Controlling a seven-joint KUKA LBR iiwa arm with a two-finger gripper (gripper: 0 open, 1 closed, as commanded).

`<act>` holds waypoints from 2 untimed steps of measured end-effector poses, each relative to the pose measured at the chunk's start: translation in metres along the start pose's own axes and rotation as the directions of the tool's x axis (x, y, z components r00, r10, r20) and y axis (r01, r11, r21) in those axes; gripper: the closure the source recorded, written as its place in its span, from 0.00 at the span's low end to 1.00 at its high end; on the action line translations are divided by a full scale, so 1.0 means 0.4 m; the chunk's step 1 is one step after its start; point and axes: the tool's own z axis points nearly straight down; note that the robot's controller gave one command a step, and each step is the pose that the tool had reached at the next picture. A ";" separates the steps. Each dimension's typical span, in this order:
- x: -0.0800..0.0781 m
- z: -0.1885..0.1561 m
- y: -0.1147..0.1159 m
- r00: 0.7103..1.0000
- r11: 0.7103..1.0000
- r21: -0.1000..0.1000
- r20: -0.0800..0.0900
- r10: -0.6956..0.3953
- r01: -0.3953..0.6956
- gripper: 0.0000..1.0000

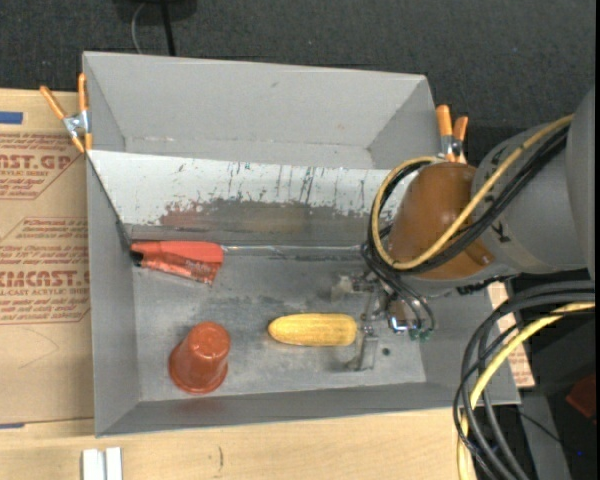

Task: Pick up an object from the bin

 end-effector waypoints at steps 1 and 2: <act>0.027 0.025 0.076 0.997 0.997 0.001 -0.003 0.078 -0.078 1.00; 0.027 0.025 0.075 0.997 0.997 0.001 -0.003 0.078 -0.078 1.00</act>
Offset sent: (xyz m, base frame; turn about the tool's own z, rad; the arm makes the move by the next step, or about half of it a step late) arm 0.0000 0.0000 0.0000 0.0000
